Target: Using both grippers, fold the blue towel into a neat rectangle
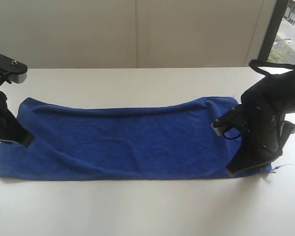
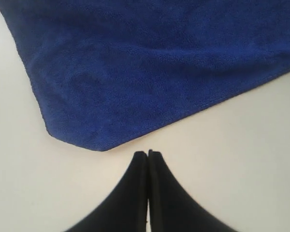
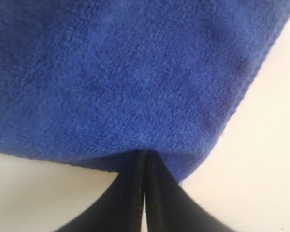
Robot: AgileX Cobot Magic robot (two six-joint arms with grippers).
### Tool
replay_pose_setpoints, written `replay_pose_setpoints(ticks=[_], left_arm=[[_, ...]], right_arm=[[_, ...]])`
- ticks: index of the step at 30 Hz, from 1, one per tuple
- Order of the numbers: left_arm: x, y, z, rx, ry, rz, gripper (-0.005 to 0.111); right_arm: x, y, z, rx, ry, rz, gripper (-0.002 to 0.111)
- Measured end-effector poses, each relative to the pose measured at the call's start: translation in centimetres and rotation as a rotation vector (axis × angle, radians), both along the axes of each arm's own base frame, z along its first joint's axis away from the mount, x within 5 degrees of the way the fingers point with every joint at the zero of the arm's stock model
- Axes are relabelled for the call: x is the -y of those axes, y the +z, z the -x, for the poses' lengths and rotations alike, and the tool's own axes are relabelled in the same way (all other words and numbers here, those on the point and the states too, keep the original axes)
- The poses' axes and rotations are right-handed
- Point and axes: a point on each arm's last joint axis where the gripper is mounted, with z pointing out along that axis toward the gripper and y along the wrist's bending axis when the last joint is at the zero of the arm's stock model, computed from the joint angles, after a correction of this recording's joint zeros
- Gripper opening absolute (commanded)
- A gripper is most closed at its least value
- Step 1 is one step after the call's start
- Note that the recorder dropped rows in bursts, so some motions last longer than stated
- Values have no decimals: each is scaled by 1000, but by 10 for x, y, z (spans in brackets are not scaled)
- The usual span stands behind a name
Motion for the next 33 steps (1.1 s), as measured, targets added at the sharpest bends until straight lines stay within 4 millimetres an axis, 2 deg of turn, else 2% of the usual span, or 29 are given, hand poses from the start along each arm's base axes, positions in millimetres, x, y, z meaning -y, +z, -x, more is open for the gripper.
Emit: replay_pose_setpoints(ticks=[7, 10, 13, 17, 20, 25, 33], left_arm=[[1, -12, 2, 8, -2, 21, 0], [0, -16, 3, 8, -3, 22, 0], [1, -16, 3, 10, -4, 23, 0], [1, -16, 3, 10, -4, 23, 0], [1, -16, 3, 10, -4, 23, 0], [2, -16, 3, 3, 3, 39, 0], [2, -16, 4, -2, 8, 48, 0]], right_arm=[[1, 0, -3, 33, -8, 14, 0], [2, -9, -3, 0, -11, 23, 0], [3, -11, -2, -21, -15, 36, 0], [11, -12, 8, -142, -23, 139, 0], [19, -17, 23, -230, -49, 198, 0], [44, -25, 45, -305, -128, 298, 0], [56, -25, 47, -283, -164, 339, 0]])
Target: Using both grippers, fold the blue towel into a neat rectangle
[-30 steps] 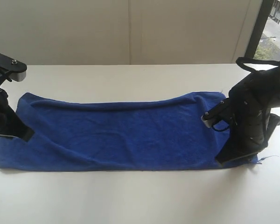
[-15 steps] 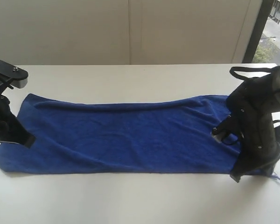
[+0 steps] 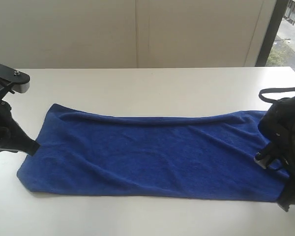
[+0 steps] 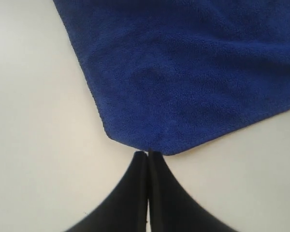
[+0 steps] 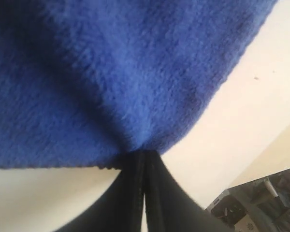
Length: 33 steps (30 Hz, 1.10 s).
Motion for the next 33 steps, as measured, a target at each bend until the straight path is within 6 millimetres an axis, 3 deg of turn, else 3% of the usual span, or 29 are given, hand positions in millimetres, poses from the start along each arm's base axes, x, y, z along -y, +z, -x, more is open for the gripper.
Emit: replay_pose_setpoints(ticks=[5, 10, 13, 17, 22, 28, 33], left_arm=[[1, 0, 1, -8, 5, 11, 0], [1, 0, 0, -6, 6, 16, 0], [0, 0, 0, -3, 30, 18, 0], [-6, 1, -2, 15, 136, -13, 0], [-12, -9, 3, 37, 203, -9, 0], [-22, -32, 30, 64, 245, 52, 0], [-40, -37, 39, 279, 471, 350, 0]], right_arm=[[3, 25, -5, 137, -25, 31, 0], [-10, 77, -12, 379, -20, -82, 0], [-45, 98, -12, 477, 102, -334, 0], [-116, 114, -6, 546, 366, -754, 0], [-188, 125, 2, 593, 627, -1037, 0], [-226, 132, -17, 564, 689, -1129, 0], [-251, 128, -34, 495, 749, -1162, 4]])
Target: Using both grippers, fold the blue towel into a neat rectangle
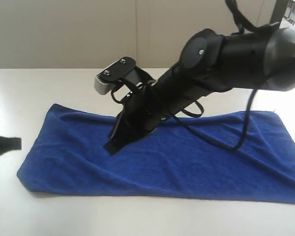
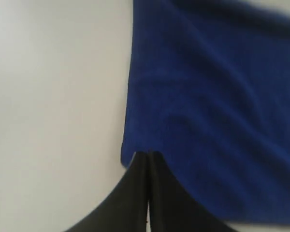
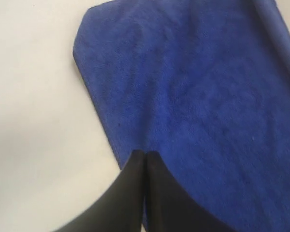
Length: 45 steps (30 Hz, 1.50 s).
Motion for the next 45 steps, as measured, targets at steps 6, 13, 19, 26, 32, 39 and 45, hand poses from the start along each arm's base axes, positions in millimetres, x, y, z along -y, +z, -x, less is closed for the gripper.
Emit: replay_pose_setpoints(ticks=[6, 13, 19, 26, 32, 39, 45], left_arm=[[-21, -4, 10, 86, 207, 175, 0], [-16, 3, 2, 307, 53, 338, 0], [-50, 33, -30, 351, -118, 589, 0], [-100, 9, -25, 210, -71, 546, 0], [-90, -13, -1, 184, -37, 478, 0], [-92, -42, 20, 142, 168, 392, 0], [-89, -47, 25, 158, 156, 368, 0]], right_arm=[[-40, -12, 4, 31, 122, 15, 28], [-78, -40, 10, 46, 176, 35, 35], [-80, -49, 10, 20, 173, 44, 35], [-93, -40, 13, 73, 194, 22, 44], [-125, -39, 19, 160, 222, -9, 51], [-155, -66, 12, 192, 277, 29, 47], [-171, -91, 2, 202, 273, 142, 47]])
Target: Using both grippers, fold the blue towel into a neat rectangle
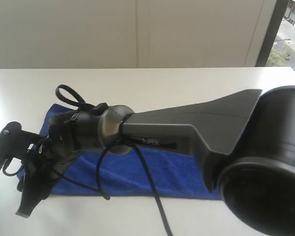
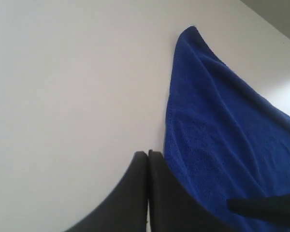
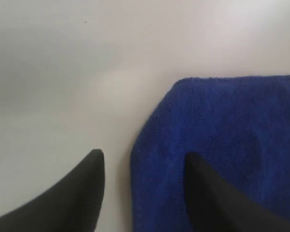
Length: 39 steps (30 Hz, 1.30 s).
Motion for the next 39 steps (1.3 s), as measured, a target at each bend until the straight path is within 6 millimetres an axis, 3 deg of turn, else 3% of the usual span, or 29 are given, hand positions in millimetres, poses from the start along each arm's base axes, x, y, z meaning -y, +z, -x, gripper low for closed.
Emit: replay_pose_setpoints(ticks=[5, 18, 23, 32, 39], left_arm=[[-1, 2, -2, 32, 5, -6, 0], [0, 4, -2, 51, -6, -6, 0], [1, 5, -2, 60, -15, 0, 0], [2, 5, -2, 64, -18, 3, 0], [2, 5, -2, 65, -19, 4, 0]], right_arm=[[-7, -9, -5, -15, 4, 53, 44], [-15, -14, -11, -28, -51, 42, 1], [-13, -9, -19, 19, -122, 48, 0], [9, -9, -45, -39, -323, 12, 0], [14, -12, -45, -67, -331, 48, 0]])
